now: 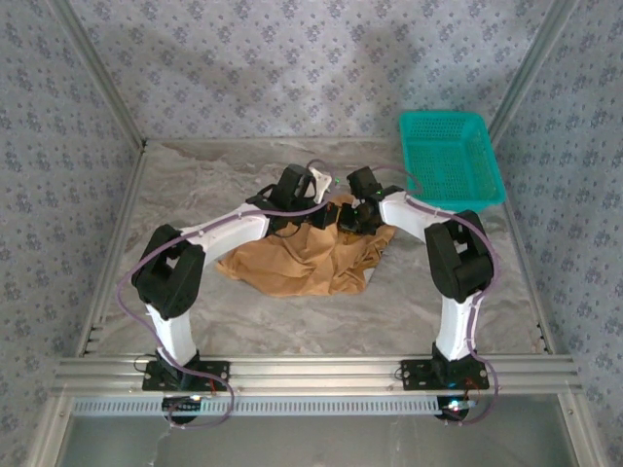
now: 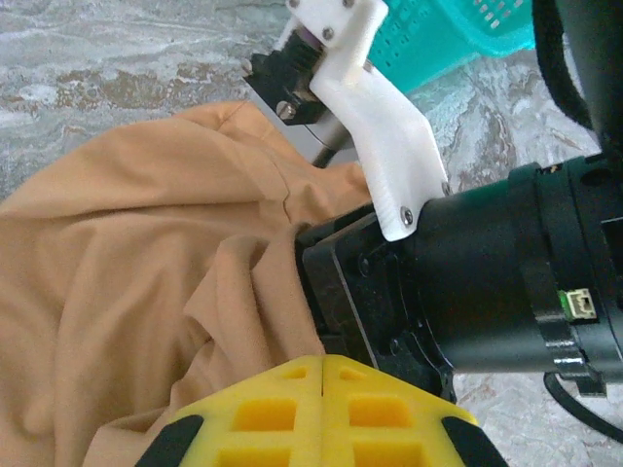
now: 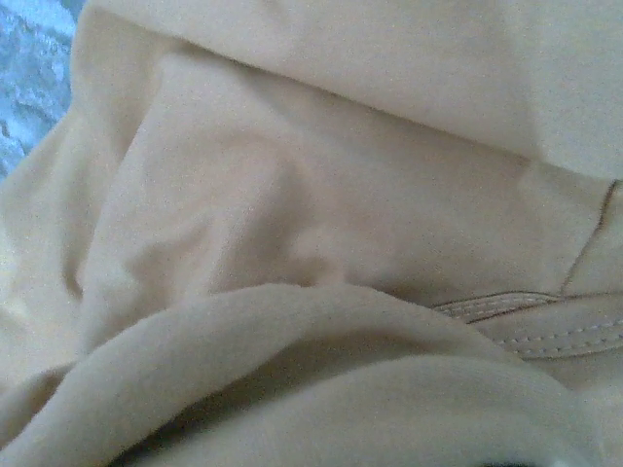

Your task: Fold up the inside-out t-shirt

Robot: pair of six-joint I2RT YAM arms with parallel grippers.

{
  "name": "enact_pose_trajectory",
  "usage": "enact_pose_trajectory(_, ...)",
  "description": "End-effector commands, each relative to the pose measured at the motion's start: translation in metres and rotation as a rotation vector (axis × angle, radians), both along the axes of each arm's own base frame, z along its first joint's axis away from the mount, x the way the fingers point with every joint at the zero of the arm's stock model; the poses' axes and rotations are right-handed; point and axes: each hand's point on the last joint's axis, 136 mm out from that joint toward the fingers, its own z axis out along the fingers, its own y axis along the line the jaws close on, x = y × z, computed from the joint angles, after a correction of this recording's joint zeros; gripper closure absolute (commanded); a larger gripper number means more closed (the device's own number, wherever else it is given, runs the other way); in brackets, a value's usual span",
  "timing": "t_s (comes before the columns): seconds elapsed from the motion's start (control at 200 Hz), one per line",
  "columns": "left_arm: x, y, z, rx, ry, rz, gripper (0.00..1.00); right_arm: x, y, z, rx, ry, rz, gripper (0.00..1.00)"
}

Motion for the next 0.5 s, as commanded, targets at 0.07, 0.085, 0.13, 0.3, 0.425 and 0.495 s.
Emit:
enact_pose_trajectory(0.07, 0.003, 0.010, 0.020, -0.033, -0.031, 0.021, 1.00, -0.001, 0.001, 0.044, 0.042, -0.052, 0.007, 1.00)
enact_pose_trajectory(0.085, 0.004, 0.011, 0.021, -0.034, -0.032, 0.023, 1.00, -0.002, 0.001, 0.049, 0.047, -0.060, 0.011, 1.00)
enact_pose_trajectory(0.13, 0.007, 0.012, 0.022, -0.037, -0.032, 0.028, 1.00, -0.008, 0.000, 0.064, 0.059, -0.077, 0.026, 1.00)
enact_pose_trajectory(0.3, 0.024, 0.020, 0.023, -0.049, -0.030, 0.054, 1.00, -0.039, -0.002, 0.112, 0.137, -0.129, 0.090, 1.00)
enact_pose_trajectory(0.425, 0.035, 0.024, 0.018, -0.053, -0.016, 0.071, 1.00, -0.060, -0.002, 0.141, 0.234, -0.161, 0.127, 1.00)
enact_pose_trajectory(0.495, 0.038, 0.025, 0.014, -0.054, -0.001, 0.075, 1.00, -0.068, 0.000, 0.157, 0.302, -0.193, 0.152, 1.00)
